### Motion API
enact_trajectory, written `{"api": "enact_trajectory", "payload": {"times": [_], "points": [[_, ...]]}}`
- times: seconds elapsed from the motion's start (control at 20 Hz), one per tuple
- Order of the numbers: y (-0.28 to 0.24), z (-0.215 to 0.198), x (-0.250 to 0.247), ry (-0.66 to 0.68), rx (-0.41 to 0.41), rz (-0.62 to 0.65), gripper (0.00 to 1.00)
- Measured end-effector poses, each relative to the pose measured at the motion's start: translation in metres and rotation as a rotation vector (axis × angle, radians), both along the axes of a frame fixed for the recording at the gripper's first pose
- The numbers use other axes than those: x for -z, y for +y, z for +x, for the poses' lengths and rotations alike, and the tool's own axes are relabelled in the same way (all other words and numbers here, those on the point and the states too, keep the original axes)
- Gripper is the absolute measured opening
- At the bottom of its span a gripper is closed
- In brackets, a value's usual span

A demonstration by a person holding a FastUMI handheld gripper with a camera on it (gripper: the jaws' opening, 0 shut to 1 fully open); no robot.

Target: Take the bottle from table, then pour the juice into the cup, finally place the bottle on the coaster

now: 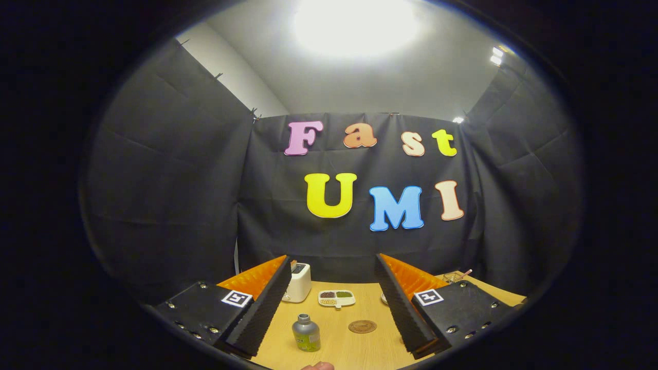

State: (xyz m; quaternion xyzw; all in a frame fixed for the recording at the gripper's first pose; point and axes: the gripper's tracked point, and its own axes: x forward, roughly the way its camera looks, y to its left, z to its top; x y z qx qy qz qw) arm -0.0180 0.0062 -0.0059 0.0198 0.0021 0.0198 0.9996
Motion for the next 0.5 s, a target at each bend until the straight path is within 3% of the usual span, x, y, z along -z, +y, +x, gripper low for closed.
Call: {"api": "enact_trajectory", "payload": {"times": [0.5], "points": [[0.005, 0.012, 0.012, -0.034, 0.004, 0.009, 0.99]]}}
